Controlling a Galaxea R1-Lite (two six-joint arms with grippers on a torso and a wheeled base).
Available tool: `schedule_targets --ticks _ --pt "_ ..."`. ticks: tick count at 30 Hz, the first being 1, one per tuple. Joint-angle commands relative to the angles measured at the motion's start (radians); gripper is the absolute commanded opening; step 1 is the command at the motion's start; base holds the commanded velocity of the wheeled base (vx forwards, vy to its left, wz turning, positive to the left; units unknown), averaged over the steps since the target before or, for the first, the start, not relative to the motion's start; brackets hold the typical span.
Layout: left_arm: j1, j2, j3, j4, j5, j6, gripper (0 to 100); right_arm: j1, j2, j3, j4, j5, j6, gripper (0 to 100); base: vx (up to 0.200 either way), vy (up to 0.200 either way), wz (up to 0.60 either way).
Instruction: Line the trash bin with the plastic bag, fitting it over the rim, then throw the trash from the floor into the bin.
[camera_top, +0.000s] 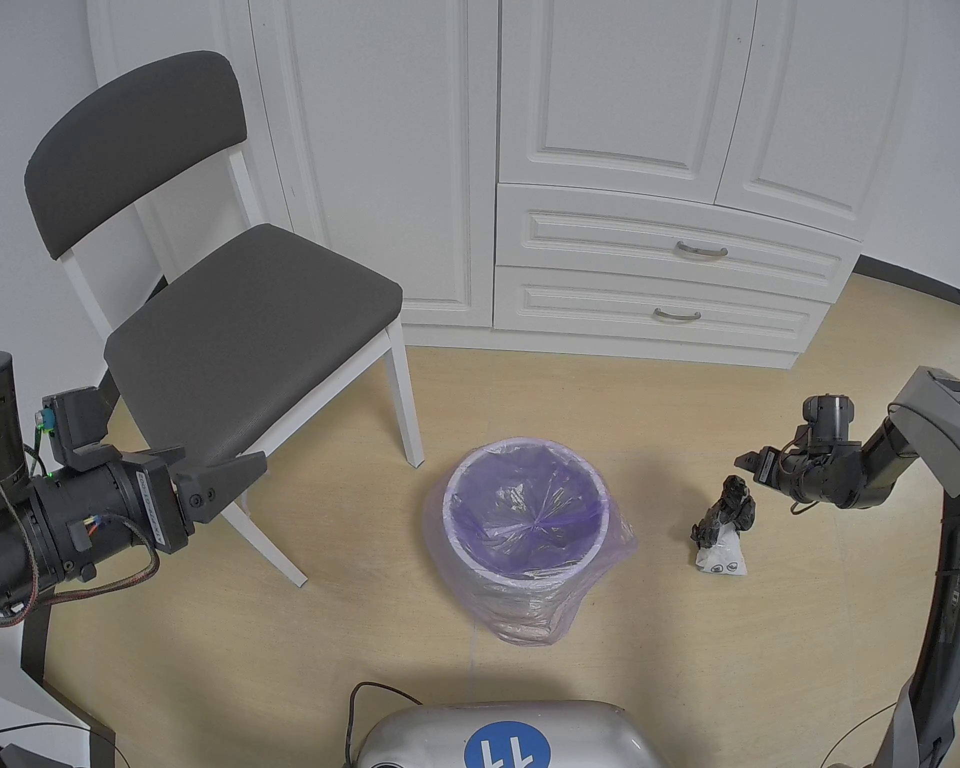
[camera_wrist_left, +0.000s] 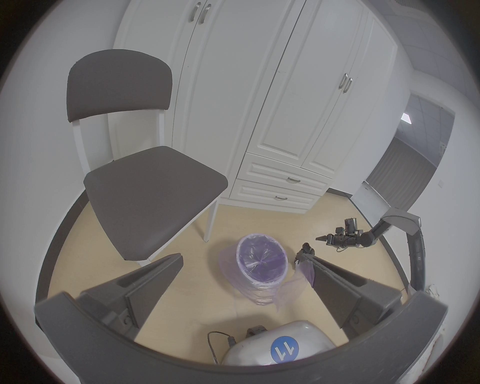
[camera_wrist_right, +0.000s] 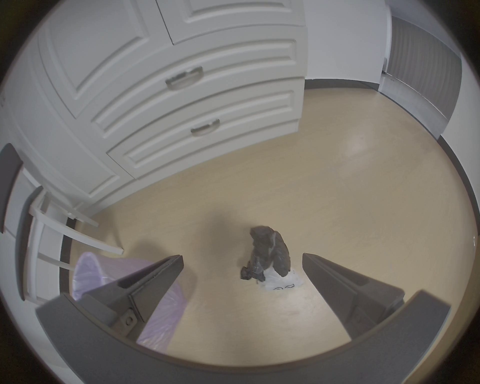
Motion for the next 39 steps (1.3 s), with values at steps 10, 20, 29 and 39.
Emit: schedule_targets --ticks 10,20,29,39 --pt "0.016 0.011 0.028 -0.059 0.003 0.011 100 -0.017 0.303 -0.220 -0.005 0.004 -0.002 100 0.000 0.000 0.00" --pt "0.016 0.013 0.036 -0.068 0.005 0.022 100 -0.025 0.438 -0.476 0.085 0.000 0.016 100 0.000 0.000 0.00" --pt "0.016 0.011 0.053 -0.114 0.005 0.025 100 -0.019 0.522 -0.585 0.116 -0.094 0.019 100 0.000 0.000 0.00" --pt "0.016 0.013 0.054 -0.123 0.005 0.025 100 -0.014 0.510 -0.590 0.200 -0.092 0.022 100 0.000 0.000 0.00"
